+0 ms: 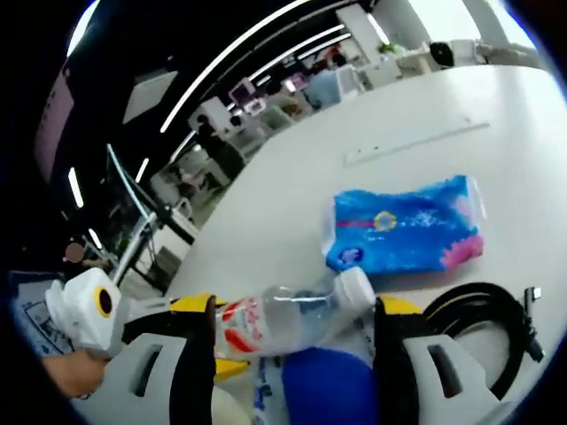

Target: Arrange the tabletop items into an orderly group along one side of the table until the central work area is clear of visible clutter.

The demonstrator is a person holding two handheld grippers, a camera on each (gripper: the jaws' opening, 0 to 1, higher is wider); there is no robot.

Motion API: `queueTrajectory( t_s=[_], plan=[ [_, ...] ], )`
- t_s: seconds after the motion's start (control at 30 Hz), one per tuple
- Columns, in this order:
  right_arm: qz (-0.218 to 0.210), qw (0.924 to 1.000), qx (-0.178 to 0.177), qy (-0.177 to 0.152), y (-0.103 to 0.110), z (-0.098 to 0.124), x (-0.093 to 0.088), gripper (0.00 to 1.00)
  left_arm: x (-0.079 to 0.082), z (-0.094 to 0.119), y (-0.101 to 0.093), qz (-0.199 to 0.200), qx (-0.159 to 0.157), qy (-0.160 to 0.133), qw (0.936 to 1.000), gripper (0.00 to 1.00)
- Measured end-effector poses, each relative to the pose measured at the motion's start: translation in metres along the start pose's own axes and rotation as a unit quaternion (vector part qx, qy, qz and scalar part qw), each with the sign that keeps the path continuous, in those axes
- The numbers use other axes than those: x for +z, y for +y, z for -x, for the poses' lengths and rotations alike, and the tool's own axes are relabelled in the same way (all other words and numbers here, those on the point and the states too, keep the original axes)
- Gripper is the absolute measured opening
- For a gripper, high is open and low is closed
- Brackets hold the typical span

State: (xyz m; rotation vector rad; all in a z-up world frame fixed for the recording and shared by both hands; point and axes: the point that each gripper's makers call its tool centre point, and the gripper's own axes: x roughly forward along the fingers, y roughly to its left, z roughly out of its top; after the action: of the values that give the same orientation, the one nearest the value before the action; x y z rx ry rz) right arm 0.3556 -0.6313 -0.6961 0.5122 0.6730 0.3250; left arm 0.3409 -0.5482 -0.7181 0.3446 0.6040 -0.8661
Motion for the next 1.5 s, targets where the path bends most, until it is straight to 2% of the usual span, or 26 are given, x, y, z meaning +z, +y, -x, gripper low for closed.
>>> queueTrajectory(
  t_s=[0.23,0.3,0.4,0.6,0.8,1.2,1.5],
  plan=[
    [-0.031,0.9994,-0.011,-0.007,-0.005,-0.003,0.001,0.64,-0.001,0.000,0.000,-0.006,-0.003,0.004,1.0000,0.45],
    [-0.064,0.9977,-0.012,-0.020,-0.006,-0.005,0.004,0.64,-0.001,0.000,0.000,-0.008,-0.006,0.007,0.9999,0.45],
    [-0.139,0.9883,0.004,-0.063,-0.006,-0.005,0.016,0.67,-0.002,0.000,-0.001,-0.012,-0.007,0.009,0.9999,0.44],
    [-0.133,0.9897,-0.010,-0.051,-0.015,-0.009,0.011,0.57,-0.003,-0.001,-0.001,-0.034,-0.014,0.025,0.9990,0.43],
    [-0.180,0.9817,-0.019,-0.060,-0.025,-0.015,0.015,0.50,-0.004,-0.003,-0.003,-0.049,-0.029,0.041,0.9975,0.42],
    [-0.205,0.9765,-0.034,-0.058,-0.038,-0.015,0.013,0.33,-0.006,-0.004,-0.005,-0.069,-0.027,0.050,0.9960,0.41],
    [-0.238,0.9692,-0.031,-0.054,-0.039,-0.014,0.014,0.28,-0.007,-0.005,-0.005,-0.086,-0.028,0.056,0.9944,0.40]
  ],
)
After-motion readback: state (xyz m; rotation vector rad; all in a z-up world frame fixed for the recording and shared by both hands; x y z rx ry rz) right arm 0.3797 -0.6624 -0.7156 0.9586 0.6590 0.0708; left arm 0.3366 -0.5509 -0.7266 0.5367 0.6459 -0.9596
